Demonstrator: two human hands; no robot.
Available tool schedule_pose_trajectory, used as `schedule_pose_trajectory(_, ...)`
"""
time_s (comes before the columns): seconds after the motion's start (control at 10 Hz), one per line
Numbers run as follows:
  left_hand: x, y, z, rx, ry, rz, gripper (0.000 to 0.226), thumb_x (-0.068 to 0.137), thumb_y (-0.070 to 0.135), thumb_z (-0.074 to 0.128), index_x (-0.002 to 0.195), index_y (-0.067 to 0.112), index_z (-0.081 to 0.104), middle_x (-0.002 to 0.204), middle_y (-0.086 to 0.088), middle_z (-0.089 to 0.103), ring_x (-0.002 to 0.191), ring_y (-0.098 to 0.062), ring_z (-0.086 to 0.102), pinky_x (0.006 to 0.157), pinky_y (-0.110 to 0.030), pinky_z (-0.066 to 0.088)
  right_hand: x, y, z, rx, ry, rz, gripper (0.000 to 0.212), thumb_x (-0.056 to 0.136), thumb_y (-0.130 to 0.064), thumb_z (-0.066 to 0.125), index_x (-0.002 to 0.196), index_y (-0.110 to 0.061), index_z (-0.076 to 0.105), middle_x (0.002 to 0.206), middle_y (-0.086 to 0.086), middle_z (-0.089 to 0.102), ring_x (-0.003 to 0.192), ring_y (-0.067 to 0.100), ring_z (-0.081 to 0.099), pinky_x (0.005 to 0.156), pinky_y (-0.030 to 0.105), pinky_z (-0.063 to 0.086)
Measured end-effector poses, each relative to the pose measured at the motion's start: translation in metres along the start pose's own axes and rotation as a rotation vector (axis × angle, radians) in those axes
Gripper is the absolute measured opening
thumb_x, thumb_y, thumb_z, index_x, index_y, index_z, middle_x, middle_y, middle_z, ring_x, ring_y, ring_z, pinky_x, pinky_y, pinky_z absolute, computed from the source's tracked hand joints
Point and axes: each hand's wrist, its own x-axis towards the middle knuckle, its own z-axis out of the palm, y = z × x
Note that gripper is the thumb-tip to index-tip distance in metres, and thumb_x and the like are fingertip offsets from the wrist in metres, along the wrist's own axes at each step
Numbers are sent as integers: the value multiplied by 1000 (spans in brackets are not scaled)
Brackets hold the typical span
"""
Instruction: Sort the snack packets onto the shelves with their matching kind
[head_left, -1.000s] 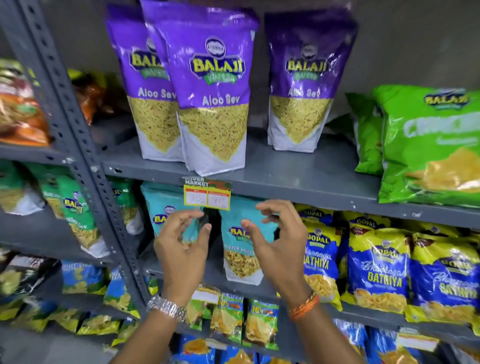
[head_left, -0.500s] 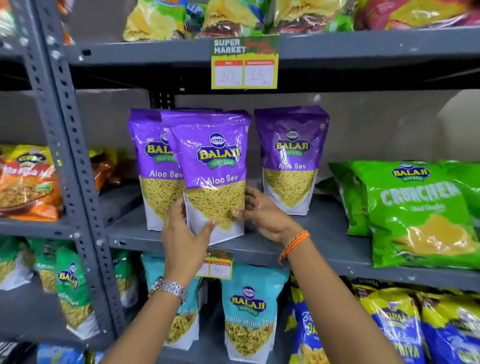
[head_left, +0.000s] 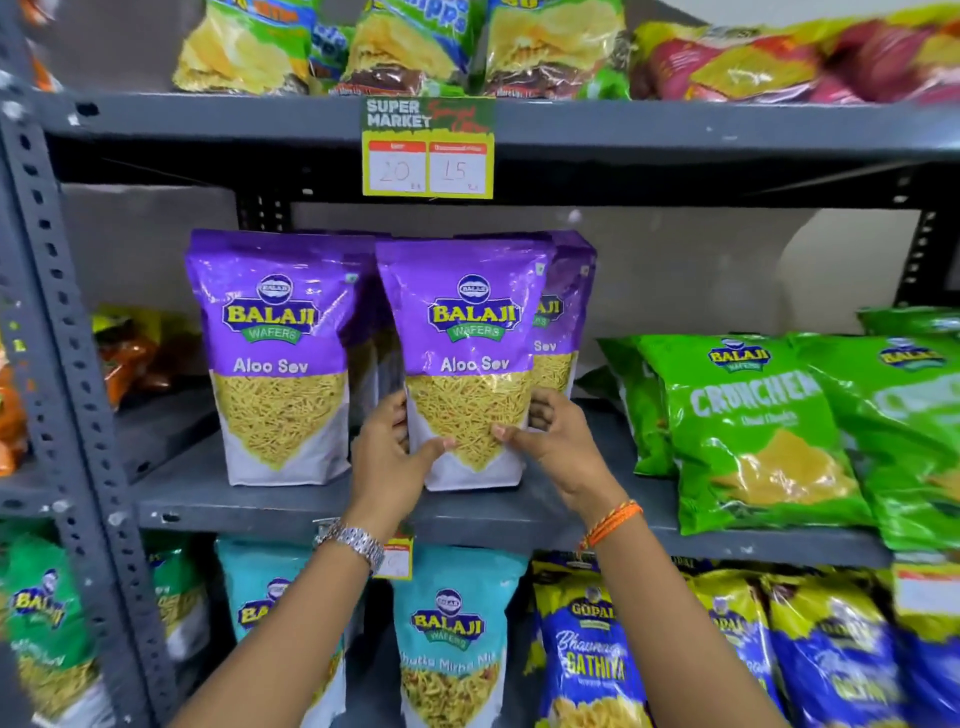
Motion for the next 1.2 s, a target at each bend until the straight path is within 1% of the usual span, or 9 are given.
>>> schedule_pose_trajectory(0.1, 2, 1, 17, -39, -66, -24, 67, 68, 8, 89, 128, 11, 59, 123, -10, 72, 114, -25, 70, 100, -47, 57, -6, 0, -18, -30, 62, -13, 53, 67, 4, 84, 114, -6, 60, 110, 12, 72, 102, 22, 69, 81, 23, 60)
schedule_pose_trajectory(0.2, 3, 3, 30, -52, -105, -44, 65, 71, 1, 87, 128, 9, 57, 124, -12, 71, 115, -27, 70, 101, -47, 57, -10, 5, -31, -63, 118, -7, 60, 65, -2, 88, 116, -7, 58, 116, 14, 70, 109, 25, 68, 92, 40, 59)
schedule_pose_trajectory(0.3, 5, 2, 37, -65, -138, -54, 65, 73, 0, 86, 130, 9, 56, 126, -11, 70, 116, -26, 69, 103, -48, 56, -14, 6, -38, -58, 156, -16, 62, 64, -2, 88, 118, -6, 57, 118, 17, 69, 110, 26, 68, 92, 42, 58)
schedule_pose_trajectory(0.5, 5, -2, 40, -41, -132, -51, 69, 71, 9, 89, 131, 16, 57, 125, -6, 71, 113, -24, 70, 101, -50, 57, -15, 4, -43, -98, 128, -27, 59, 68, -2, 85, 118, -10, 55, 113, 5, 68, 100, 10, 66, 86, 27, 56)
schedule_pose_trajectory(0.6, 4, -3, 41, -28, -124, -38, 73, 70, 14, 91, 133, 15, 55, 127, -7, 69, 115, -24, 69, 102, -48, 57, -16, 4, -43, -106, 107, -15, 57, 71, -2, 83, 118, -12, 53, 113, 3, 67, 102, 7, 65, 88, 27, 56)
schedule_pose_trajectory(0.8, 6, -4, 41, -16, -145, -39, 71, 73, 12, 89, 135, 14, 53, 127, -7, 69, 114, -23, 69, 102, -48, 57, -16, 5, -43, -106, 106, 0, 62, 70, -5, 85, 123, -11, 52, 117, 6, 67, 113, 20, 65, 96, 39, 56)
schedule_pose_trajectory(1.0, 3, -3, 38, -23, -158, -43, 70, 75, 11, 87, 135, 16, 52, 129, -5, 69, 115, -22, 70, 102, -48, 57, -21, 2, -42, -134, 116, 28, 67, 68, -10, 87, 125, -12, 51, 124, 10, 66, 118, 24, 63, 101, 49, 55)
schedule_pose_trajectory(1.1, 2, -3, 37, -13, -172, -41, 71, 76, 11, 86, 137, 15, 51, 131, -6, 68, 116, -21, 69, 103, -48, 57, -21, 2, -42, -143, 106, 43, 70, 68, -12, 88, 127, -12, 50, 125, 11, 66, 118, 24, 63, 101, 52, 54)
schedule_pose_trajectory(1.2, -3, 6, 33, -13, -173, -21, 77, 77, 12, 86, 142, 16, 46, 136, -5, 65, 121, -20, 66, 108, -44, 53, -28, -9, -39, -169, 118, 50, 80, 66, -12, 89, 131, -12, 43, 131, 12, 62, 120, 22, 61, 102, 48, 54)
